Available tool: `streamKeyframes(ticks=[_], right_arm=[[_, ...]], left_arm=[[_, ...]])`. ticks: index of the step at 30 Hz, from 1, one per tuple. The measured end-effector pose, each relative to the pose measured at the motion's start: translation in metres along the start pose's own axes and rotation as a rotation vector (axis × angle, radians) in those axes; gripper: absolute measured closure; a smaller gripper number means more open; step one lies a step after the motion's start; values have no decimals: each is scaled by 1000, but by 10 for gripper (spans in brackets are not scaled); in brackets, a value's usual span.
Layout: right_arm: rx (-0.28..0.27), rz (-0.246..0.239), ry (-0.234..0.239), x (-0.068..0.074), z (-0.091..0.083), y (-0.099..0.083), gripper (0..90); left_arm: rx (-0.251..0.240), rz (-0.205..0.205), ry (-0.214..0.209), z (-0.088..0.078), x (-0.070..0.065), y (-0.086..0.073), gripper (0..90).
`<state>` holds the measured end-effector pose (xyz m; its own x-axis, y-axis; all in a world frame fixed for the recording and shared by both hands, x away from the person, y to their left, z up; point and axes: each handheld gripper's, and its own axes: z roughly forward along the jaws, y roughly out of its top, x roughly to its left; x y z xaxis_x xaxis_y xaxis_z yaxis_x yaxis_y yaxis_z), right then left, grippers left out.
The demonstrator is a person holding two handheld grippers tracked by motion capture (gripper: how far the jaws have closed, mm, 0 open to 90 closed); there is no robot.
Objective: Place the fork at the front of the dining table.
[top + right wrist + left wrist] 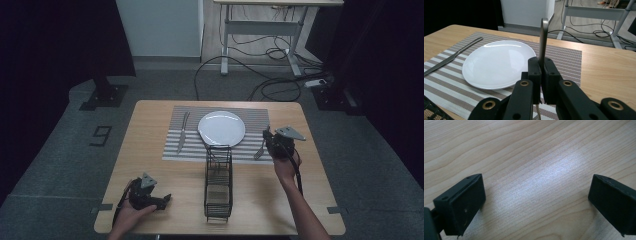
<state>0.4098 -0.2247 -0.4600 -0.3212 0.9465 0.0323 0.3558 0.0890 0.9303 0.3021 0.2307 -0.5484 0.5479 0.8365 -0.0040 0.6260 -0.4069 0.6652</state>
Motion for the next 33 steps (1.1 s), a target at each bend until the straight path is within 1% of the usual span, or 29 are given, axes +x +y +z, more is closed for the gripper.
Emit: streamKeyframes(ticks=[7, 14, 15, 16, 17, 18, 19, 23, 28, 33], right_arm=[[0, -19, 0, 3, 4, 1, 859], [6, -25, -2, 3, 6, 1, 858], [14, -28, -1, 3, 7, 0, 851], [36, -34, 0, 4, 9, -1, 850], [41, -42, -3, 4, 11, -3, 850], [40, -44, -10, 5, 13, -6, 850], [43, -36, -8, 4, 14, -7, 851], [52, -43, -8, 4, 17, -8, 851], [74, -67, -11, 7, 22, -10, 853], [93, -78, -12, 9, 26, -12, 854]], left_arm=[[2, 0, 0, 0, 0, 0, 9], [2, -1, 0, 0, 0, 0, 9], [2, 0, 0, 0, 0, 0, 9], [2, 0, 1, 0, 0, 0, 9], [2, 0, 0, 0, 0, 0, 9], [2, 0, 1, 0, 0, 0, 9], [2, 0, 0, 0, 0, 0, 9], [2, 0, 1, 0, 0, 0, 9], [1, -1, 1, 0, 0, 0, 9], [2, -1, 1, 0, 0, 0, 9]])
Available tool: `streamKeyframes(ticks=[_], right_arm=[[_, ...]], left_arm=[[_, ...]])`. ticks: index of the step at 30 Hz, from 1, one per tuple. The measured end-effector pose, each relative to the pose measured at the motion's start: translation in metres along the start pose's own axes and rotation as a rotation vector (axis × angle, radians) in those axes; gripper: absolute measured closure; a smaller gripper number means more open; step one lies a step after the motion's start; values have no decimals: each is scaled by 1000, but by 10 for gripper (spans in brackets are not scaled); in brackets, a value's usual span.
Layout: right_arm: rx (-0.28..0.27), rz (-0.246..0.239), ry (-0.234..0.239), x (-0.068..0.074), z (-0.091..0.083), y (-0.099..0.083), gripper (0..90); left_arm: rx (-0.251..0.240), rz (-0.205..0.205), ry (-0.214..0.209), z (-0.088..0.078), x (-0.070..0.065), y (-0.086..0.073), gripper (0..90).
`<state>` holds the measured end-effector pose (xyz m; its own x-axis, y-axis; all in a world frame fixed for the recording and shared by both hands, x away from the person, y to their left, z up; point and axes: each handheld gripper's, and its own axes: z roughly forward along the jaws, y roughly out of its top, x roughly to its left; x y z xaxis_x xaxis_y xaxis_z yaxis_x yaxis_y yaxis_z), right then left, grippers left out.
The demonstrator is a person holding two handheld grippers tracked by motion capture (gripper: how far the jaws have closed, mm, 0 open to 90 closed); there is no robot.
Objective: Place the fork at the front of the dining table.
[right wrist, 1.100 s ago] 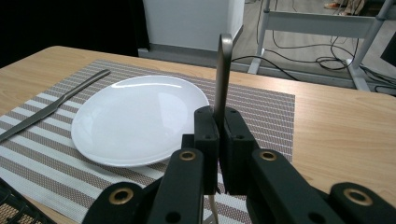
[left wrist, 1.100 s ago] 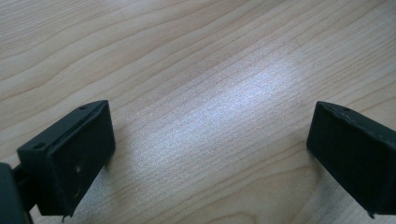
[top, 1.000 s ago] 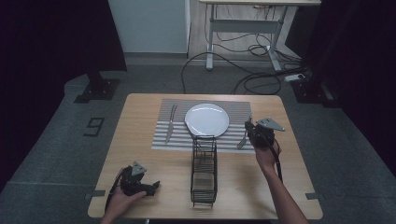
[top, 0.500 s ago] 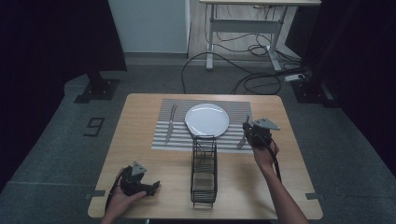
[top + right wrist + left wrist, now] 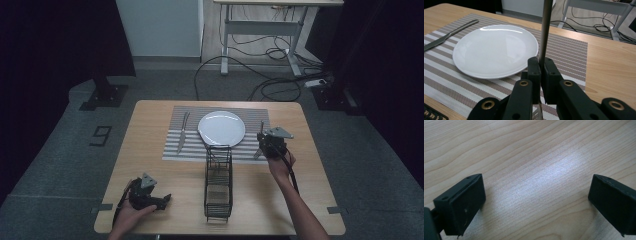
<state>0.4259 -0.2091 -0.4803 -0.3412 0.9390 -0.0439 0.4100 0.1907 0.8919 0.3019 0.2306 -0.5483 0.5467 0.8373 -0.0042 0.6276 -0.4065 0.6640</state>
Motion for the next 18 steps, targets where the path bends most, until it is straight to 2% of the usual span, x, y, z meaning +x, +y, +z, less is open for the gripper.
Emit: streamKeyframes(ticks=[7, 18], right_arm=[[8, 2, -5, 1, 6, -2, 856], [32, 66, -7, -8, 22, 3, 858]], left_arm=[[0, 0, 0, 0, 0, 0, 9], [0, 1, 0, 0, 0, 0, 9]])
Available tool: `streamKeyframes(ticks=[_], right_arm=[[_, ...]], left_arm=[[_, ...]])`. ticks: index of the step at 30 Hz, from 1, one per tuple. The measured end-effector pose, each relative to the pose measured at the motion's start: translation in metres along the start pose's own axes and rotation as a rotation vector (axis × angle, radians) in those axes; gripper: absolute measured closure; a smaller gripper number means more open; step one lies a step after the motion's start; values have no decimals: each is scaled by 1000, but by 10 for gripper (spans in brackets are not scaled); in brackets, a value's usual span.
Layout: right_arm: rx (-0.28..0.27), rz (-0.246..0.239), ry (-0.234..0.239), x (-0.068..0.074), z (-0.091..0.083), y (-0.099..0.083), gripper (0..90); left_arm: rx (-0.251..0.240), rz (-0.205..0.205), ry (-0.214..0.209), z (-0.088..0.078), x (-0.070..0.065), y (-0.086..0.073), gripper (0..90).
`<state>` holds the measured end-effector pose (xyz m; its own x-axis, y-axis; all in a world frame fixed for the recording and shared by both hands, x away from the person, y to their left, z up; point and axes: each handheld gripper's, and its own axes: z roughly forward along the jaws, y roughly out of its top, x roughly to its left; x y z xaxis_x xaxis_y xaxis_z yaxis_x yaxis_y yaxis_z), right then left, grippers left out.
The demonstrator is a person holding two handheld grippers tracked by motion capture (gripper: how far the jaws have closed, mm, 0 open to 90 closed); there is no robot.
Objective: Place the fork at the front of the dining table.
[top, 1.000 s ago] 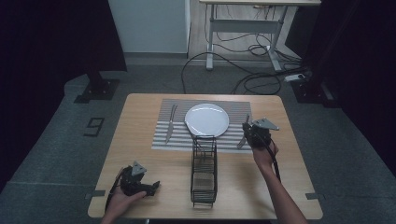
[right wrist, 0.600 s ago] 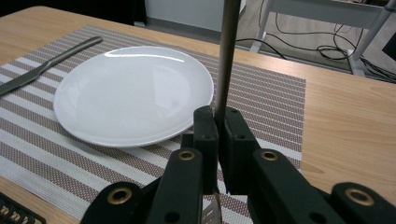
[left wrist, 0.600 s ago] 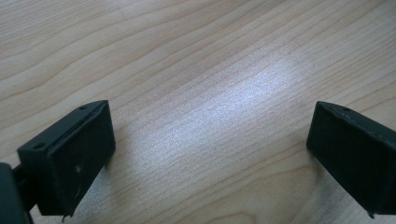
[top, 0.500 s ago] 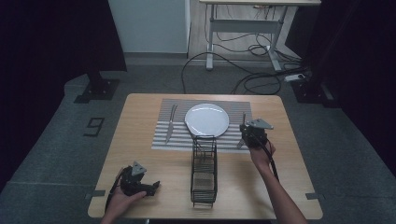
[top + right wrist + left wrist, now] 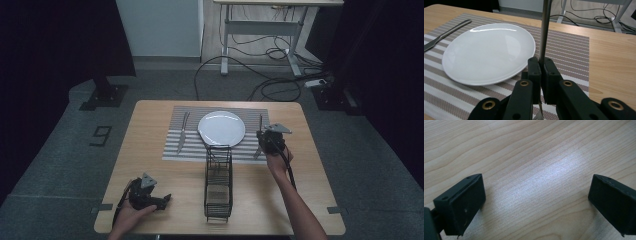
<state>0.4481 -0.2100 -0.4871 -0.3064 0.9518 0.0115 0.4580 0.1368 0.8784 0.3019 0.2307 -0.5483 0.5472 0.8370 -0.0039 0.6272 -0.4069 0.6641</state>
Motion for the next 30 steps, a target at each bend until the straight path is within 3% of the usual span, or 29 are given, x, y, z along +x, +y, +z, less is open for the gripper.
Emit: streamKeyframes(ticks=[13, 30], right_arm=[[2, 28, -21, 1, 23, 2, 861], [5, 101, -39, -8, 36, -1, 858]], left_arm=[[0, 6, -6, 0, 1, 0, 8], [0, 6, -6, 0, 1, 0, 8]])
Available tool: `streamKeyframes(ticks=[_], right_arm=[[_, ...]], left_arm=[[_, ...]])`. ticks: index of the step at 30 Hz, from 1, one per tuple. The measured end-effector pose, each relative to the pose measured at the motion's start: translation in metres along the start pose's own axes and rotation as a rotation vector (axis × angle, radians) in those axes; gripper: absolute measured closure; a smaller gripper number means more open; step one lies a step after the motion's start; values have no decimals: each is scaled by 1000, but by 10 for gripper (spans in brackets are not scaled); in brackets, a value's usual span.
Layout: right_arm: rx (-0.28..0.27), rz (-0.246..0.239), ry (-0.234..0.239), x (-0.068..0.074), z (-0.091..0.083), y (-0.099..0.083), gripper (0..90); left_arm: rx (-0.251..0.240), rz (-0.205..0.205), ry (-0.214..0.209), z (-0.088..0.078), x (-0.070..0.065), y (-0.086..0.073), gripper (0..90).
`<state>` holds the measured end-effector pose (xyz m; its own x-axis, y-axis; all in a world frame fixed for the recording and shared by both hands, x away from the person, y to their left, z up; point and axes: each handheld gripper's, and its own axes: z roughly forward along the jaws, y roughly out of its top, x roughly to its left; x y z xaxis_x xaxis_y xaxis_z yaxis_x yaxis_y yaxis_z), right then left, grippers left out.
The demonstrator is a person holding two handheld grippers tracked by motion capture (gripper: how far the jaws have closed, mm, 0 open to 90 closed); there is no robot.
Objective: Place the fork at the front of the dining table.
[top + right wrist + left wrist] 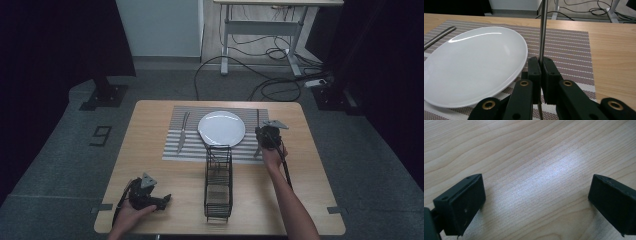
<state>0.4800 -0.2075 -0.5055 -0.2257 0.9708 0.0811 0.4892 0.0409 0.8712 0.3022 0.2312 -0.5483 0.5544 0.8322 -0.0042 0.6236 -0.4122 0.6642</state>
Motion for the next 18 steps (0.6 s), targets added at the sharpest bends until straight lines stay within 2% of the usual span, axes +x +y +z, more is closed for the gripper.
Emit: streamKeyframes(ticks=[6, 14, 18], right_arm=[[16, 17, 2, -1, 6, 1, 858], [26, 66, -8, -4, 13, -1, 859], [30, 72, -13, -5, 16, -2, 859]], left_arm=[[0, 0, 0, 0, 0, 0, 8], [0, 1, -1, 0, 0, 0, 8], [0, 2, -2, 0, 0, 0, 8]])
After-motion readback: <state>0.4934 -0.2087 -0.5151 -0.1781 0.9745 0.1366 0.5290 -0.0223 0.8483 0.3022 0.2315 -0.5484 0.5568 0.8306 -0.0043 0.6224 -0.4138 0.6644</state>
